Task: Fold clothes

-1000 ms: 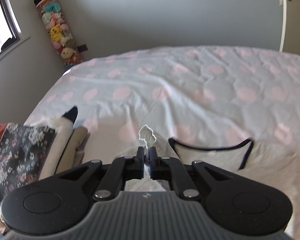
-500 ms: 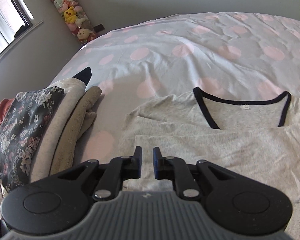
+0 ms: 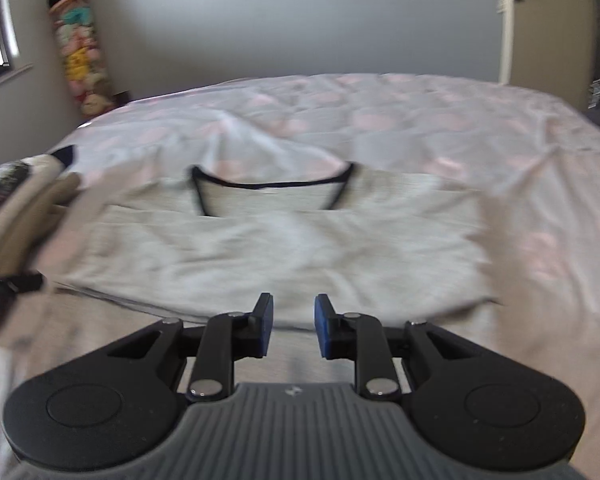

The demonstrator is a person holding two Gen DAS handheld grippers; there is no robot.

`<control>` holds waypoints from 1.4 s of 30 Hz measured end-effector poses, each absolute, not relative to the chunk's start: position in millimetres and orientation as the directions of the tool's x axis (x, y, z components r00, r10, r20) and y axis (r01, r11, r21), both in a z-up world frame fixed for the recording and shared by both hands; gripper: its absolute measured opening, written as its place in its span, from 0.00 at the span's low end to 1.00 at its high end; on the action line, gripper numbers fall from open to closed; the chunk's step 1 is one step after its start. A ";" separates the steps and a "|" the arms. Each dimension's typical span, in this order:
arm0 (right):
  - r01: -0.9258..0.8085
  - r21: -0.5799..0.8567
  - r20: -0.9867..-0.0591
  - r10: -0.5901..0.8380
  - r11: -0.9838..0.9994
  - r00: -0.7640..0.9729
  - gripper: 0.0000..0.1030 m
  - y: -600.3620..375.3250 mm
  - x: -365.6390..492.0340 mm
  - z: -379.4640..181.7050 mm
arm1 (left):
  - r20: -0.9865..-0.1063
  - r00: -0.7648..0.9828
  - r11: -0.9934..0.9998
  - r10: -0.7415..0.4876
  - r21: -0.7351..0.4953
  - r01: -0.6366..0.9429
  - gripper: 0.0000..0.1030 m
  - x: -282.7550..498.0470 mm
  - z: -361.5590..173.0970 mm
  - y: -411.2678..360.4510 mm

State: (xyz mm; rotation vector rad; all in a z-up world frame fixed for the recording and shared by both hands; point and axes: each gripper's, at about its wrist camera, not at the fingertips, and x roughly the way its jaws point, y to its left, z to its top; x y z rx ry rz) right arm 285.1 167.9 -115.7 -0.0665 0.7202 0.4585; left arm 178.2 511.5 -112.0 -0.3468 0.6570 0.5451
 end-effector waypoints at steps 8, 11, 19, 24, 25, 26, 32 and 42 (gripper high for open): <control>-0.277 0.093 -0.641 0.270 0.956 0.718 0.25 111.6 306.7 -138.8 | -0.723 0.598 0.832 0.346 -0.058 -0.552 0.46 237.3 -121.8 543.6; -0.237 0.092 -0.643 0.240 0.967 0.727 0.25 97.0 317.5 -145.1 | -0.749 0.577 0.830 0.325 -0.066 -0.553 0.44 250.8 -132.0 550.4; -0.159 0.212 -0.666 0.262 0.964 0.699 0.36 71.2 349.6 -163.0 | -0.791 0.533 0.834 0.302 -0.052 -0.550 0.38 273.9 -150.1 548.7; -0.113 0.373 -0.640 0.344 0.921 0.687 0.36 51.3 358.4 -161.4 | -0.798 0.514 0.845 0.314 -0.011 -0.534 0.38 280.1 -151.9 545.3; -0.110 0.388 -0.636 0.352 0.915 0.687 0.36 48.8 359.8 -161.0 | -0.799 0.513 0.846 0.314 -0.010 -0.533 0.38 280.5 -151.9 545.4; -0.105 0.412 -0.631 0.366 0.905 0.684 0.36 46.1 361.4 -162.4 | -0.800 0.512 0.846 0.314 -0.009 -0.533 0.38 280.9 -151.9 545.4; -0.072 0.544 -0.597 0.446 0.836 0.667 0.17 30.5 370.4 -170.0 | -0.807 0.498 0.846 0.317 0.003 -0.533 0.38 283.7 -152.2 545.0; -0.177 0.263 -0.667 0.311 0.948 0.677 0.10 53.4 361.0 -163.4 | -0.776 0.528 0.849 0.345 0.019 -0.527 0.05 283.6 -143.2 544.3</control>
